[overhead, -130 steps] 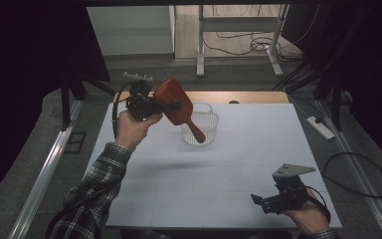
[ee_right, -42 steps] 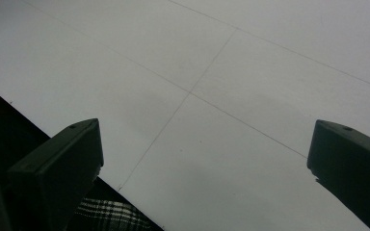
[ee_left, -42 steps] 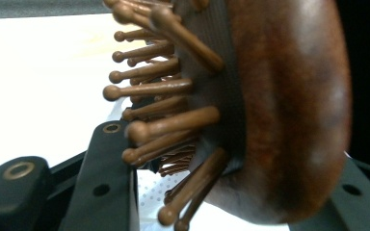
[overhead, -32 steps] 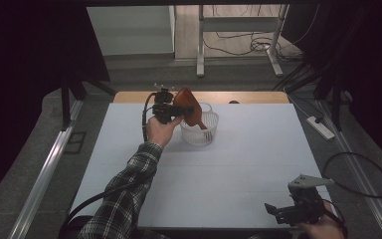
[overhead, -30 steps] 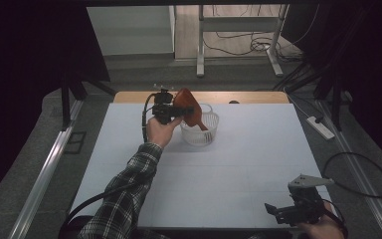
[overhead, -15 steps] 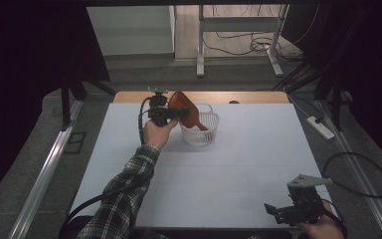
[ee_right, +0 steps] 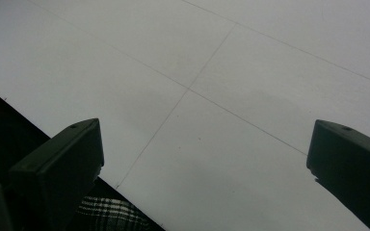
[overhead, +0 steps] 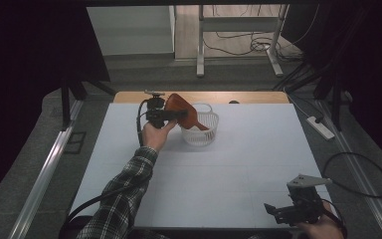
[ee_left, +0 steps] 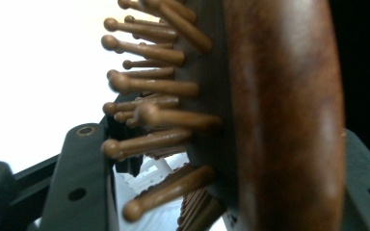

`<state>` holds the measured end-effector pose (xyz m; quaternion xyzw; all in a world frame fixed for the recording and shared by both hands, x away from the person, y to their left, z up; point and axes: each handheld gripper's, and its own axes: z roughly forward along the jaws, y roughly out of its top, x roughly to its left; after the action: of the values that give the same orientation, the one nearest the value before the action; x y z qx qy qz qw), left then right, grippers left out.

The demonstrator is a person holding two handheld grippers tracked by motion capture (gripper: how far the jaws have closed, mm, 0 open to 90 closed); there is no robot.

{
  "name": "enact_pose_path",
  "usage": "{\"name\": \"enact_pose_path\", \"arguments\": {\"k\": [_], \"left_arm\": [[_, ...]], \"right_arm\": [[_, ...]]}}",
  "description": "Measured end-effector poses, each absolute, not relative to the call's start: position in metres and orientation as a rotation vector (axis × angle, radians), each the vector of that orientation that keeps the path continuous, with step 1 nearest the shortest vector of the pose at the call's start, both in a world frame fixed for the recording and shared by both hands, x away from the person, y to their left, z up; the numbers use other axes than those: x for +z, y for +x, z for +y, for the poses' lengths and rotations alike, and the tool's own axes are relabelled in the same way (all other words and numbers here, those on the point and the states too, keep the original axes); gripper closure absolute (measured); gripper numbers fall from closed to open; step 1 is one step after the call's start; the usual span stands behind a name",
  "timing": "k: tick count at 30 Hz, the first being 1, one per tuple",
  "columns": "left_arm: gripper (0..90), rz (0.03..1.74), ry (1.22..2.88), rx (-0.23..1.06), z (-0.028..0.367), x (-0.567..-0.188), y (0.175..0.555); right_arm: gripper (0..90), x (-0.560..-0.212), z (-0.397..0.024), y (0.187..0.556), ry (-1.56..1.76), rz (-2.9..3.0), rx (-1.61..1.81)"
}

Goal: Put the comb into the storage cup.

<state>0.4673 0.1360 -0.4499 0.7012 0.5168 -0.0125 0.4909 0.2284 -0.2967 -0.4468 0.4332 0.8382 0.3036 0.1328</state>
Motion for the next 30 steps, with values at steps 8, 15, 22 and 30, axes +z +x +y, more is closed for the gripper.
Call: {"name": "enact_pose_path", "arguments": {"k": [8,15,22,30], "left_arm": [[36.0,1.245,1.723,-0.001,0.135,-0.449,0.467],[26.1,1.219,1.753,0.025,0.132,-0.445,0.467],[15.7,1.197,1.78,0.062,0.133,-0.438,0.466],[7.3,1.186,1.83,0.113,0.134,-0.429,0.462]], "right_arm": [[0.0,-0.447,-0.297,0.228,1.257,2.429,0.882],[0.0,-0.446,-0.297,0.228,1.254,2.427,0.883],[0.0,-0.446,-0.297,0.228,1.245,2.425,0.88],[0.0,-0.447,-0.296,0.227,1.244,2.426,0.877]]}}
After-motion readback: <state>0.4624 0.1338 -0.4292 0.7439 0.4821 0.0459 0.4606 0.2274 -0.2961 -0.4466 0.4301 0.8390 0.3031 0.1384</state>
